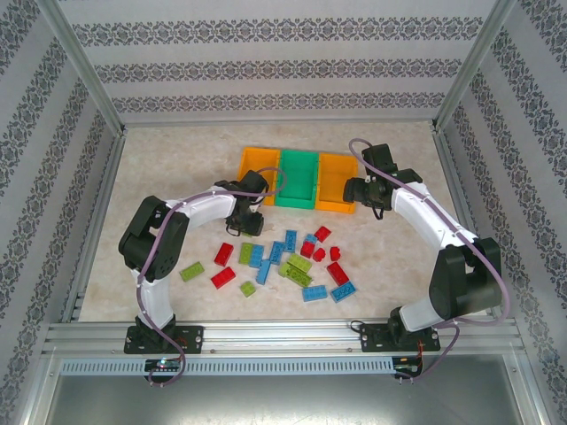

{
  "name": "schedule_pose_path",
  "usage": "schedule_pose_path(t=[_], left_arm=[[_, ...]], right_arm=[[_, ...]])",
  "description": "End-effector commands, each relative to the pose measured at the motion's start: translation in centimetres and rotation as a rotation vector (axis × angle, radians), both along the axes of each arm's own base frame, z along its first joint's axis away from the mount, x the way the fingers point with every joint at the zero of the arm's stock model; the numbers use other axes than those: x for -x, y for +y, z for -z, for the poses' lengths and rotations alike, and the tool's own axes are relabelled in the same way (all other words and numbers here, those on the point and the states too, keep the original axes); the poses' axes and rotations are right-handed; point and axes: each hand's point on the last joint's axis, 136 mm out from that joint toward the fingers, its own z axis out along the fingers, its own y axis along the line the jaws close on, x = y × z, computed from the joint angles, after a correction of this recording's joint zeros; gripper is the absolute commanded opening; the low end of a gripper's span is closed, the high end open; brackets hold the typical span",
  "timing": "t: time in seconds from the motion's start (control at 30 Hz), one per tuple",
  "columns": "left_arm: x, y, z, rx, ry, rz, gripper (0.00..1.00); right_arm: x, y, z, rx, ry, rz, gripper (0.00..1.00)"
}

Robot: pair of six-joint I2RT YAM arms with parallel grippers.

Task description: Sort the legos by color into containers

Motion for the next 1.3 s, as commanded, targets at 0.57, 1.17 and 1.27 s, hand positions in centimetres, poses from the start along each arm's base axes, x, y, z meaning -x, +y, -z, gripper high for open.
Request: schedule_pose_path(t=[0.57,1.17,1.27], left_arm=[[-7.7,0.1,-13.7,0.039,-0.311,-0.110,0.31],[-14.6,-2.3,-10.6,0.250,-0.218,-0.157,0.34],[-14.6,-2.4,-10.3,0.250,-0.210,-0.157,0.38]], right_arm=[[-0.6,2.7,-0.4,0.005,-0.045,-0.095,0.78],[11.6,13.5,1.4,-0.029,0.038,-0.541,0.68],[13.6,14.6,1.9,-0.032,0.040,-0.577,0.66]])
